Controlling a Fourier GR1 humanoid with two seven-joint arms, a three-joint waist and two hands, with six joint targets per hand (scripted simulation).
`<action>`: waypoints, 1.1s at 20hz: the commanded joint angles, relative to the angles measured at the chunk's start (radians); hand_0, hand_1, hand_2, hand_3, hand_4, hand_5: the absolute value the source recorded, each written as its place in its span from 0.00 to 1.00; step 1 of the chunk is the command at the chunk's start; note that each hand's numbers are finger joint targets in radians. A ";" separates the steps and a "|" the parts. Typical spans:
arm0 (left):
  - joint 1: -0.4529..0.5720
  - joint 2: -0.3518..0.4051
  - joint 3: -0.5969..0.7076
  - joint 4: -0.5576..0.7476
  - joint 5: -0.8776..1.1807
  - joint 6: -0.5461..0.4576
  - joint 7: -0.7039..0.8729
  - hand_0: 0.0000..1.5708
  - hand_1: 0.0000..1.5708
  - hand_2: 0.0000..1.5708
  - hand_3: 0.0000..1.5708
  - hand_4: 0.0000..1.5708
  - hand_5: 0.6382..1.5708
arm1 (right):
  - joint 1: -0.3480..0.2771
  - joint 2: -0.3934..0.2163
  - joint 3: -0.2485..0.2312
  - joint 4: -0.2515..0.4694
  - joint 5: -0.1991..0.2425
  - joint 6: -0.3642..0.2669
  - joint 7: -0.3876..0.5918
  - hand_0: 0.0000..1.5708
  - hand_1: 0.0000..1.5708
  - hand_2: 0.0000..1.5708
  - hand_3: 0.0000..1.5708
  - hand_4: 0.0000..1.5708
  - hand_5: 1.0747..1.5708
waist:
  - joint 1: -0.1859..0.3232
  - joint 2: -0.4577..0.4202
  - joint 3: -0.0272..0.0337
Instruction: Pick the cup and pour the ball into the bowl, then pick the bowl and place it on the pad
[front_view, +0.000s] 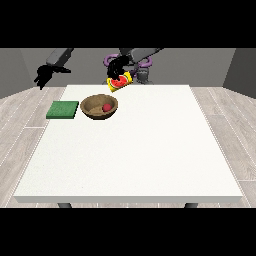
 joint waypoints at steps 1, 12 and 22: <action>-0.038 -0.008 -0.015 0.011 -0.061 -0.092 -0.019 0.99 0.99 1.00 1.00 0.76 0.87 | 0.002 0.003 0.016 0.004 0.004 0.010 0.045 0.00 0.00 0.00 0.13 0.00 0.89 | -0.014 -0.053 -0.0008; 0.020 0.021 0.148 -0.155 0.019 -0.031 -0.107 0.86 0.86 1.00 1.00 0.76 0.88 | 0.008 0.040 -0.004 0.048 -0.028 -0.001 0.045 0.00 0.00 0.00 0.00 0.29 0.97 | 0.089 -0.004 -0.0020; 0.155 0.082 0.515 -0.329 0.463 0.169 -0.248 0.55 0.55 1.00 0.99 0.59 0.98 | -0.034 -0.041 -0.085 0.045 -0.081 -0.048 0.049 0.00 0.00 0.00 0.00 0.26 0.97 | 0.243 0.142 -0.0035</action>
